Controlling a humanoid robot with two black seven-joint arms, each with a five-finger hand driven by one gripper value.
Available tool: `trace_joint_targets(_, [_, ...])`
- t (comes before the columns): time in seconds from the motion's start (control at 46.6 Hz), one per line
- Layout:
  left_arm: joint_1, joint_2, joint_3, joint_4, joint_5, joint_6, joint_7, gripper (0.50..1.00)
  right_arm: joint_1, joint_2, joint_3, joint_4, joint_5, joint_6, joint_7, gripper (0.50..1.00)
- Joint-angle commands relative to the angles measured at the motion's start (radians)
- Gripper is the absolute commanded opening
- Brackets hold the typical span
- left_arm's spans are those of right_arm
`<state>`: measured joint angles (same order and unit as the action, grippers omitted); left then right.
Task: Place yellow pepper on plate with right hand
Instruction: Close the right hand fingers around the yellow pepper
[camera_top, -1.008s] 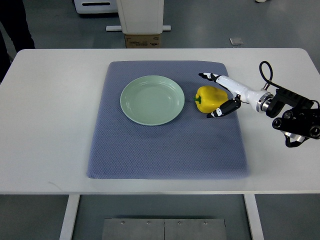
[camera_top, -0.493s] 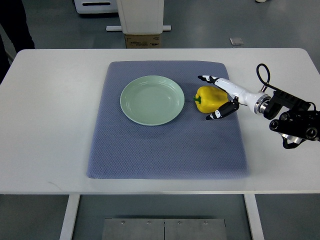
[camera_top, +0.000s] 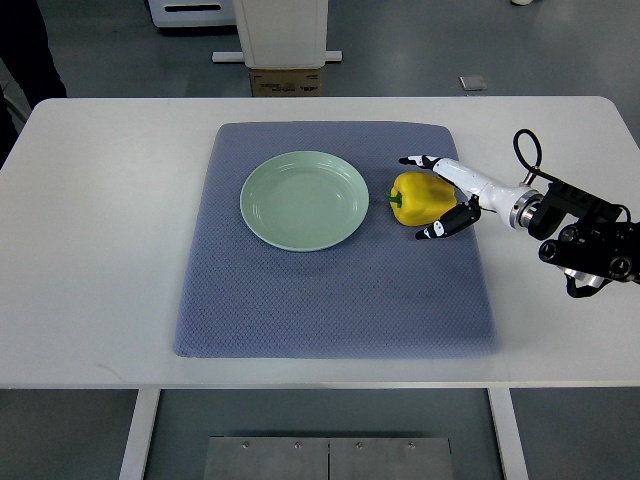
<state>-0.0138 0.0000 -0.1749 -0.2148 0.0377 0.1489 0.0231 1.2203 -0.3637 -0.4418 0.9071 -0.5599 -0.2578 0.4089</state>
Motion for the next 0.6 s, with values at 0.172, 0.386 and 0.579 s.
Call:
trace_joint_targets(0.172, [0.000, 0.000, 0.000, 0.000, 0.001, 0.000, 0.000, 1.000, 0.001, 0.000, 0.000, -0.005, 0.000, 0.000, -0.013, 0.952])
trace_joint_targets(0.386, [0.000, 0.000, 0.000, 0.000, 0.001, 0.000, 0.000, 1.000, -0.001, 0.008, -0.002, -0.005, 0.000, 0.000, -0.022, 0.941])
trace_joint_targets(0.579, [0.000, 0.000, 0.000, 0.000, 0.001, 0.000, 0.000, 1.000, 0.001, 0.025, -0.023, -0.033, 0.000, -0.012, -0.035, 0.931])
